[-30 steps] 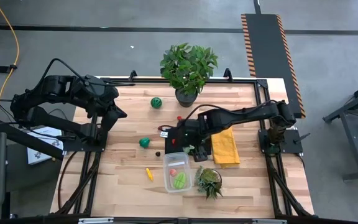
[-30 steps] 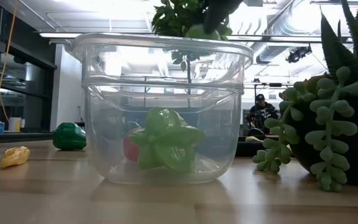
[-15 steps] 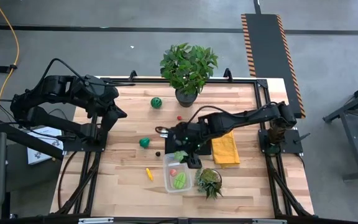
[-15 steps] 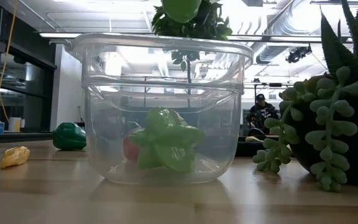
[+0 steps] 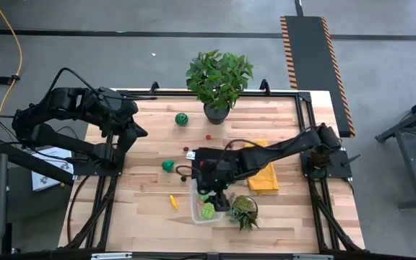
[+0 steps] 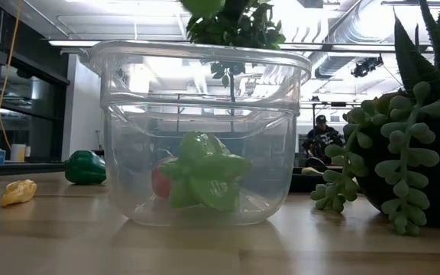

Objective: Pick and placing Produce into tupperware
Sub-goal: Put the cabbage into the bin

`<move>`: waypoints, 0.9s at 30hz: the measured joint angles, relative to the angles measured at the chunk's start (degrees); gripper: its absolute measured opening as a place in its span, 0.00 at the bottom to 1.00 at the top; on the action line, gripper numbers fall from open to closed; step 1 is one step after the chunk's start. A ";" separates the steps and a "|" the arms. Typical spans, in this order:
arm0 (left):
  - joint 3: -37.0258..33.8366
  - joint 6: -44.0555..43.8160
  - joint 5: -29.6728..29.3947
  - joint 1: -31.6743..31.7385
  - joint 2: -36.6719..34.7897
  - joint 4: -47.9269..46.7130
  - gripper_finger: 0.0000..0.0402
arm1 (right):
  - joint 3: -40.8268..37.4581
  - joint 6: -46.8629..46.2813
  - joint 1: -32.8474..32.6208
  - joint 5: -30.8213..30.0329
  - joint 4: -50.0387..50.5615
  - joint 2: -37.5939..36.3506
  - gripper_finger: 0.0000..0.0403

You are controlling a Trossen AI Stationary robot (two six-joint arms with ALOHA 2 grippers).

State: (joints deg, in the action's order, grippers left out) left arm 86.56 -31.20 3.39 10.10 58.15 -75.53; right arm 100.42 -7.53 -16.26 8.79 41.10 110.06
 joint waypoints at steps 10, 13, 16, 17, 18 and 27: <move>0.00 0.07 0.01 -0.01 0.00 -0.02 0.00 | -0.07 -2.31 -1.43 -4.34 0.10 6.52 0.62; 0.00 0.08 0.01 -0.01 0.00 -0.02 0.00 | -0.07 -3.40 -1.43 -5.25 0.12 7.88 0.62; 0.00 0.73 0.01 0.01 0.00 -0.02 0.00 | -0.07 -5.12 -1.43 -7.23 0.20 8.69 0.62; 0.00 0.83 0.00 0.01 0.00 -0.02 0.00 | -0.07 -5.51 -1.43 -7.48 0.19 8.86 0.62; 0.00 0.87 0.01 -0.01 0.00 -0.04 0.00 | -0.07 -5.66 -1.43 -7.54 0.18 9.05 0.62; 0.00 2.39 0.00 0.01 0.00 -0.04 0.00 | -0.07 -7.04 -1.39 -9.91 0.68 9.74 0.62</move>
State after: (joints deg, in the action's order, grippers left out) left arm 86.56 -28.81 3.39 10.11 58.15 -75.57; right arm 100.36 -14.57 -17.65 -1.13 41.78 119.81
